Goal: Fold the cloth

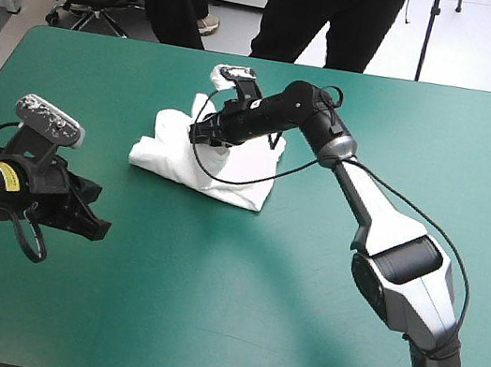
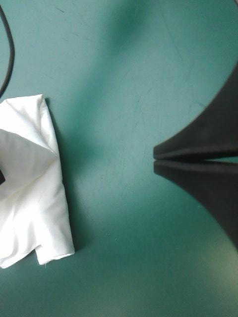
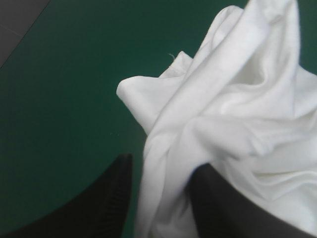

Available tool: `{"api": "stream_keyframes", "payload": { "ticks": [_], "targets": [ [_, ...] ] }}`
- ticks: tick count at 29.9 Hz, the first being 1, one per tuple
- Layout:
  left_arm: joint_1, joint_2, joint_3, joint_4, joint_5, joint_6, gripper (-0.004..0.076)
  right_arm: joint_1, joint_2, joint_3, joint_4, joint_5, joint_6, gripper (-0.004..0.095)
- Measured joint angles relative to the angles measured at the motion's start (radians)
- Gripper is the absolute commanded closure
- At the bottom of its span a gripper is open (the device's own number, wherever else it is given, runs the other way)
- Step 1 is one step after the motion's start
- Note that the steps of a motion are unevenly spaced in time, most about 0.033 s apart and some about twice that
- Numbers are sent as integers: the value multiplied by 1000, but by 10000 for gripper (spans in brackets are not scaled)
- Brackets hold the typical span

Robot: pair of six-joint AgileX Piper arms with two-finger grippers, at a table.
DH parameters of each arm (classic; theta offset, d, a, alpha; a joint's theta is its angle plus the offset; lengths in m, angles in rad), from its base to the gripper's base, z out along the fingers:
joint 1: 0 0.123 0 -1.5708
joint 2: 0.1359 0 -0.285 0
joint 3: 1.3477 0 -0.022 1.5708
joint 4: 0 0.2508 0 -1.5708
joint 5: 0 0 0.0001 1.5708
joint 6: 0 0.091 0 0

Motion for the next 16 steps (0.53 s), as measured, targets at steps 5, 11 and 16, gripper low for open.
{"api": "stream_keyframes", "payload": {
  "ticks": [5, 11, 16],
  "targets": [
    [0, 2, 0, -22, 0, -11, 741, 4, 23, -53, -27, 50, 18, 328],
    [0, 1, 0, -25, 0, -14, 741, 6, 23, -86, -191, 61, -9, 335],
    [0, 1, 0, -25, 0, -38, 741, 6, 23, -88, -355, 76, -62, 341]
  ]
}}
